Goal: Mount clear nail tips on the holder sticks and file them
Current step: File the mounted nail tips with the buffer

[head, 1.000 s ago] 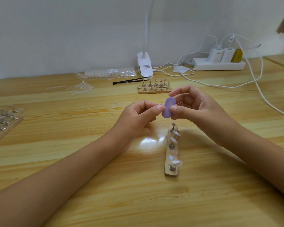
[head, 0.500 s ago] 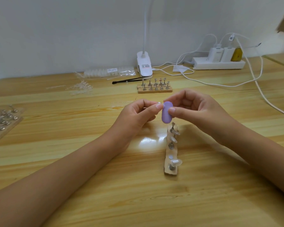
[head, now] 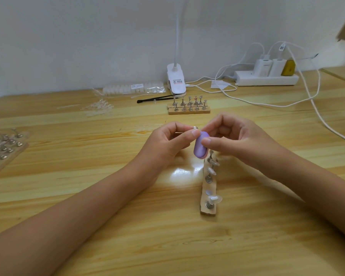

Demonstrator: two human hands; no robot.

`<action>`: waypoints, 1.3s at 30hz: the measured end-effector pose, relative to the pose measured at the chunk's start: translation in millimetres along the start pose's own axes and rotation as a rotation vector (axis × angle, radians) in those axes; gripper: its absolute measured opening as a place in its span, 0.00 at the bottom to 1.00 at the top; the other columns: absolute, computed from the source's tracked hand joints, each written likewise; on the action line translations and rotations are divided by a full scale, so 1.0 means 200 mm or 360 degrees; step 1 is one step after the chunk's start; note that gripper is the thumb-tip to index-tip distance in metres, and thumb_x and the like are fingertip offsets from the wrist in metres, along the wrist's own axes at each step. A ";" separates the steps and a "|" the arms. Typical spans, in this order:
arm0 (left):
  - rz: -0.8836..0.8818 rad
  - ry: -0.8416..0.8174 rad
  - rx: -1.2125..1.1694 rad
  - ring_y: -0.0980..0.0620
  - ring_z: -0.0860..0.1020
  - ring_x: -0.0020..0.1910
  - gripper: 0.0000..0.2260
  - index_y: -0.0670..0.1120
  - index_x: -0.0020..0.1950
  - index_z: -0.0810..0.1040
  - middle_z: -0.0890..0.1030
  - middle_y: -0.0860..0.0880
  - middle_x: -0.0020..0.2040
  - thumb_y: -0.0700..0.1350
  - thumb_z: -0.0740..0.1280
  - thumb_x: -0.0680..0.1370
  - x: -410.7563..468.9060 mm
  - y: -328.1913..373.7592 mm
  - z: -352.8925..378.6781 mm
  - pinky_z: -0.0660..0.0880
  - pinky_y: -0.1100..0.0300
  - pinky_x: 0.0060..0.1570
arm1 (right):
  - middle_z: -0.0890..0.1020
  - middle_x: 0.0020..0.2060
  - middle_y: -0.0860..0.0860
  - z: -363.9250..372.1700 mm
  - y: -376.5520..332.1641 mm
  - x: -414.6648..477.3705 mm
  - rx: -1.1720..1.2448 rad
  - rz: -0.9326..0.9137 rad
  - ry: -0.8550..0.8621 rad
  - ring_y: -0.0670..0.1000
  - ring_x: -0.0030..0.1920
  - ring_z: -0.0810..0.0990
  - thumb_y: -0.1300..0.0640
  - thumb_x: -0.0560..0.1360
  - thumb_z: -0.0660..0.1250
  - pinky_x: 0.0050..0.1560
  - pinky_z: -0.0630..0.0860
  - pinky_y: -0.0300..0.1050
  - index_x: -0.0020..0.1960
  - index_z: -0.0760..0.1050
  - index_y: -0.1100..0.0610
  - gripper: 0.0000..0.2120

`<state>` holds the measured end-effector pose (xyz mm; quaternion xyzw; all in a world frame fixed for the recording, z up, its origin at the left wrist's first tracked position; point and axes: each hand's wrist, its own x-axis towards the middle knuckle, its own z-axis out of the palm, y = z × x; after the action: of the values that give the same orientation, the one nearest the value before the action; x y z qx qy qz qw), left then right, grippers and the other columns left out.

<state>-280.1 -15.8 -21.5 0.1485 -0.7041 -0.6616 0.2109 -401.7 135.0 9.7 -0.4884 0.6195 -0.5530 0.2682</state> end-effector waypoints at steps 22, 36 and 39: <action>0.0038 -0.0037 0.0065 0.59 0.82 0.45 0.13 0.53 0.44 0.83 0.85 0.54 0.44 0.59 0.74 0.65 -0.01 0.01 0.01 0.76 0.57 0.56 | 0.86 0.39 0.55 -0.01 -0.01 0.00 0.0136 -0.0013 -0.0022 0.50 0.42 0.85 0.55 0.72 0.71 0.46 0.78 0.38 0.51 0.73 0.64 0.14; -0.0006 0.0010 0.0003 0.51 0.82 0.52 0.11 0.55 0.42 0.84 0.85 0.51 0.47 0.59 0.75 0.65 0.00 0.01 0.01 0.73 0.45 0.66 | 0.86 0.39 0.53 0.00 0.01 0.01 0.0170 -0.0015 0.0007 0.49 0.42 0.85 0.56 0.72 0.71 0.46 0.78 0.35 0.51 0.74 0.63 0.14; 0.0013 -0.0038 0.0041 0.51 0.82 0.52 0.10 0.56 0.42 0.84 0.85 0.52 0.47 0.59 0.74 0.65 -0.01 0.02 0.01 0.74 0.47 0.65 | 0.86 0.39 0.53 0.01 0.01 0.01 0.0181 -0.0064 0.0115 0.49 0.43 0.85 0.55 0.71 0.71 0.47 0.78 0.37 0.52 0.74 0.62 0.14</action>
<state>-278.9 -12.2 -17.2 0.1406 -0.7156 -0.6533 0.2032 -401.9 132.5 8.0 -0.4644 0.5865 -0.6098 0.2617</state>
